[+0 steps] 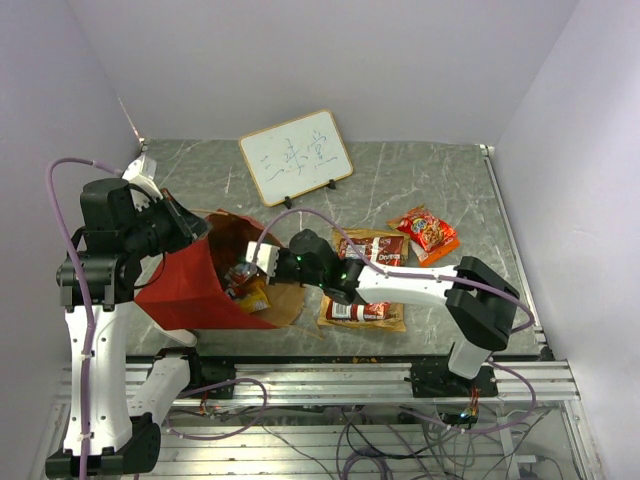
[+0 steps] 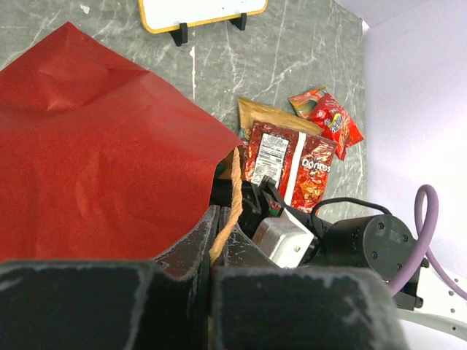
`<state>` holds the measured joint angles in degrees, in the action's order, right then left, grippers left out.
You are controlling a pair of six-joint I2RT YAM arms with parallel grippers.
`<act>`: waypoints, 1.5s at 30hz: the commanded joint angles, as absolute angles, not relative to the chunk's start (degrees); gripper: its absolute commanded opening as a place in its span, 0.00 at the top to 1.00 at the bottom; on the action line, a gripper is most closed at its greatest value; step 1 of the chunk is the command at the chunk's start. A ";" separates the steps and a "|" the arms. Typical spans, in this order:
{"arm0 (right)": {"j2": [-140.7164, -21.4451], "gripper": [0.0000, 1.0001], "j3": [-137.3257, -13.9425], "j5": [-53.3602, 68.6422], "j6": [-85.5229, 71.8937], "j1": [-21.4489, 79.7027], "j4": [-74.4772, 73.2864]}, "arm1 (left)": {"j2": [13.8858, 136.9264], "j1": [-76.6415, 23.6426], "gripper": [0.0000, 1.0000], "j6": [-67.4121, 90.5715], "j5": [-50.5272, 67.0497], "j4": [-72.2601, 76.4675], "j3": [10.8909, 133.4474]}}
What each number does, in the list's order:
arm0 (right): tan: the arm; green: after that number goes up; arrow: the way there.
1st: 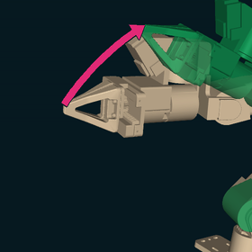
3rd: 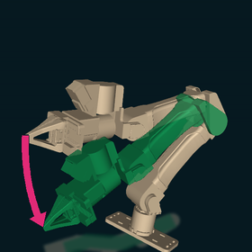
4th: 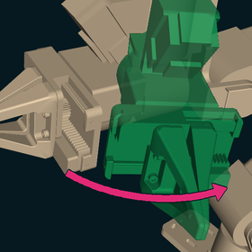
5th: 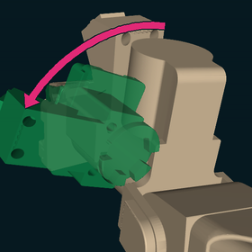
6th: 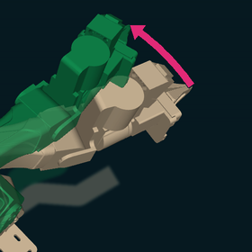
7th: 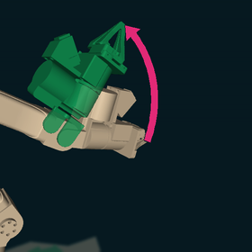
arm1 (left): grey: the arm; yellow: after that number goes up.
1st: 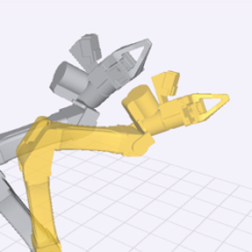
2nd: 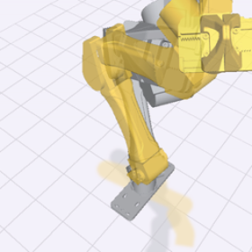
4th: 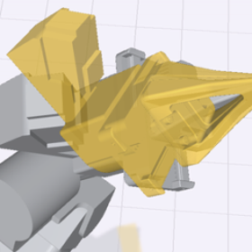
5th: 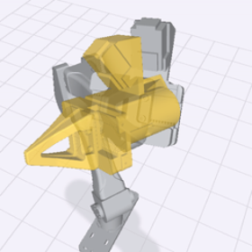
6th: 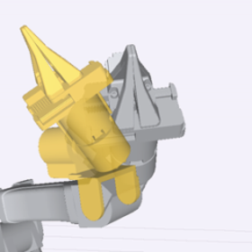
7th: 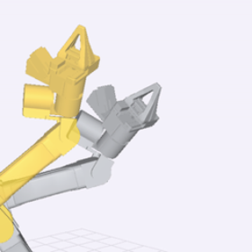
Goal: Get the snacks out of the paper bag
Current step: Take out the snack from the paper bag.
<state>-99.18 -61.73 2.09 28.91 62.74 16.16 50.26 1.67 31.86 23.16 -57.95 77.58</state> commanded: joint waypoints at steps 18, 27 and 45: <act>-102.30 0.66 -53.59 7.40 42.90 63.49 19.12 | 51.07 1.63 0.93 33.00 23.01 -55.38 78.87; -106.08 0.41 -54.69 5.40 44.59 63.82 24.50 | 52.28 1.58 0.93 32.78 23.81 -55.57 79.64; -107.74 0.95 -61.36 2.59 37.67 64.61 26.97 | 50.74 1.64 0.93 34.19 24.23 -54.41 77.71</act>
<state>-110.72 -59.94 3.60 41.28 64.62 25.43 51.99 1.67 33.43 23.62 -56.80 77.93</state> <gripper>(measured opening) 0.113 0.075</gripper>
